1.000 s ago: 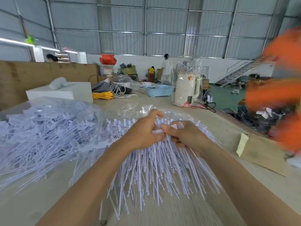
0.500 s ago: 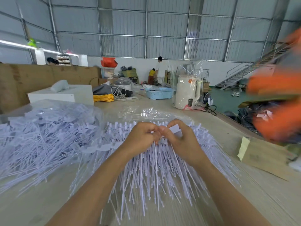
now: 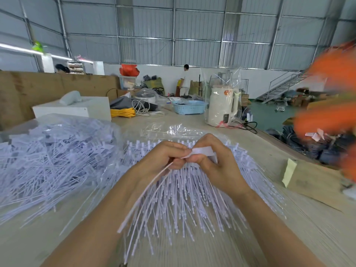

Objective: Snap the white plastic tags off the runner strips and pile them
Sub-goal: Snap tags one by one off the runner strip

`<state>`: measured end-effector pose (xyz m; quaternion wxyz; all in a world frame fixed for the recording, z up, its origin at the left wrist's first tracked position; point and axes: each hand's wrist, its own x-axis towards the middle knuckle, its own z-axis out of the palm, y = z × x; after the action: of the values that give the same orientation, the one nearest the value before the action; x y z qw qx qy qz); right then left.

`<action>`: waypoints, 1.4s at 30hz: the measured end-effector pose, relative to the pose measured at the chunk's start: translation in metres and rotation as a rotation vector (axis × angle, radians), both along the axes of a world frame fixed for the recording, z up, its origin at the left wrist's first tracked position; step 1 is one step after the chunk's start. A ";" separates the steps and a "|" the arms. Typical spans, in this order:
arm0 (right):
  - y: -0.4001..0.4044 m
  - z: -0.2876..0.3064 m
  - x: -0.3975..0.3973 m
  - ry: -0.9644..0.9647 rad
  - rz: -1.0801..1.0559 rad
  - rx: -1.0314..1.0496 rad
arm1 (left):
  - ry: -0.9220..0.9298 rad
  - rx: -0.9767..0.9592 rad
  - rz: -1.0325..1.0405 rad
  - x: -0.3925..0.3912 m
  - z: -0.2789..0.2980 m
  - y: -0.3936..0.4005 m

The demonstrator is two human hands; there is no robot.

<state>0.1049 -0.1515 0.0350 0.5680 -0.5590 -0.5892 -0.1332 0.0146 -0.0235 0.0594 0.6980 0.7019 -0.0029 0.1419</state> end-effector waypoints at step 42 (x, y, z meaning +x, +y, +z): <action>-0.024 0.032 0.007 0.794 0.283 0.350 | 0.061 0.397 0.517 0.015 -0.019 0.009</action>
<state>0.1116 -0.1754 0.0669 0.8483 -0.3765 -0.3651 0.0727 0.0294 -0.0141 0.0401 0.4882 0.8056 0.1687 0.2901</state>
